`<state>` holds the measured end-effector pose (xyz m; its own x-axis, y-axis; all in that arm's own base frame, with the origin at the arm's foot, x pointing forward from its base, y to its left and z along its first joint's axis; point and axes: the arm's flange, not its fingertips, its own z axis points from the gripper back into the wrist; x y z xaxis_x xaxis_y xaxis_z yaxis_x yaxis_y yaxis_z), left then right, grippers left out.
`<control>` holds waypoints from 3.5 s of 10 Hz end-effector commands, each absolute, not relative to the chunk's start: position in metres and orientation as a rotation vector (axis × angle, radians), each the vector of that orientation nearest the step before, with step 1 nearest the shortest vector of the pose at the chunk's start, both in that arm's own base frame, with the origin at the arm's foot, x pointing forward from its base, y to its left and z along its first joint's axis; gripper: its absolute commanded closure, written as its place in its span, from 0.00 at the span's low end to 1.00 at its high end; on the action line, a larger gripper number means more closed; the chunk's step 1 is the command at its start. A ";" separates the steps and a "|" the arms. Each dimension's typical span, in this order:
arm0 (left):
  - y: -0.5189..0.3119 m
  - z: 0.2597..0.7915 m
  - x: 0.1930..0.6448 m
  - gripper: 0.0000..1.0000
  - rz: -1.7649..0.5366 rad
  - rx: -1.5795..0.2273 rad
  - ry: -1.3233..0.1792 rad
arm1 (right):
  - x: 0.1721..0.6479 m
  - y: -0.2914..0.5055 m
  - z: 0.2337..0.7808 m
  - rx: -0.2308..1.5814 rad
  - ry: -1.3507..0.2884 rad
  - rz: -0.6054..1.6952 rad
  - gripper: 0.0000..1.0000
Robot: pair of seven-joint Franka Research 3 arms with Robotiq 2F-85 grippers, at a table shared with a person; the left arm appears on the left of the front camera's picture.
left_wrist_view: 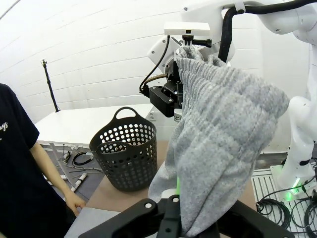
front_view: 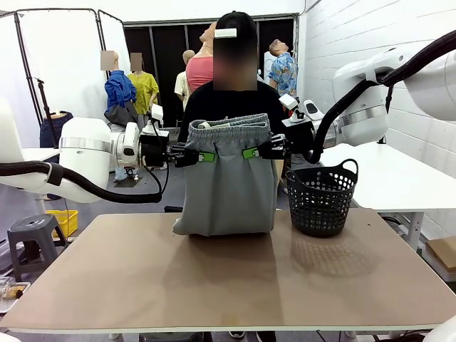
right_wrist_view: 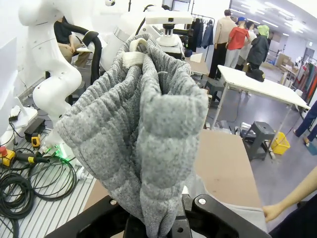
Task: Fold the training pants.
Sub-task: Release the ends of the Training pants and then grab the overlapped ends.
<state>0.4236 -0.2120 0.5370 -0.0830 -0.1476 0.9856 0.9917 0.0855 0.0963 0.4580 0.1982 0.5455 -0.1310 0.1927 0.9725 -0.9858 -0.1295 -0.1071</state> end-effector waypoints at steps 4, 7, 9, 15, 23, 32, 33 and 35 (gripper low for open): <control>-0.213 0.538 0.423 1.00 -1.271 -0.994 -1.208 | 0.456 0.199 0.545 1.099 -1.104 1.452 1.00; -0.213 0.538 0.423 1.00 -1.271 -0.994 -1.208 | 0.456 0.199 0.545 1.099 -1.104 1.452 1.00; -0.213 0.538 0.423 1.00 -1.271 -0.994 -1.208 | 0.456 0.199 0.545 1.099 -1.104 1.452 1.00; -0.213 0.538 0.423 1.00 -1.271 -0.994 -1.208 | 0.456 0.199 0.545 1.099 -1.104 1.452 1.00; -0.213 0.538 0.423 1.00 -1.271 -0.994 -1.208 | 0.456 0.199 0.545 1.099 -1.104 1.452 1.00; -0.213 0.538 0.423 1.00 -1.271 -0.994 -1.208 | 0.456 0.199 0.545 1.099 -1.104 1.452 1.00; -0.213 0.538 0.423 1.00 -1.271 -0.994 -1.208 | 0.456 0.199 0.545 1.099 -1.104 1.452 1.00; -0.213 0.538 0.423 1.00 -1.271 -0.994 -1.208 | 0.456 0.199 0.545 1.099 -1.104 1.452 1.00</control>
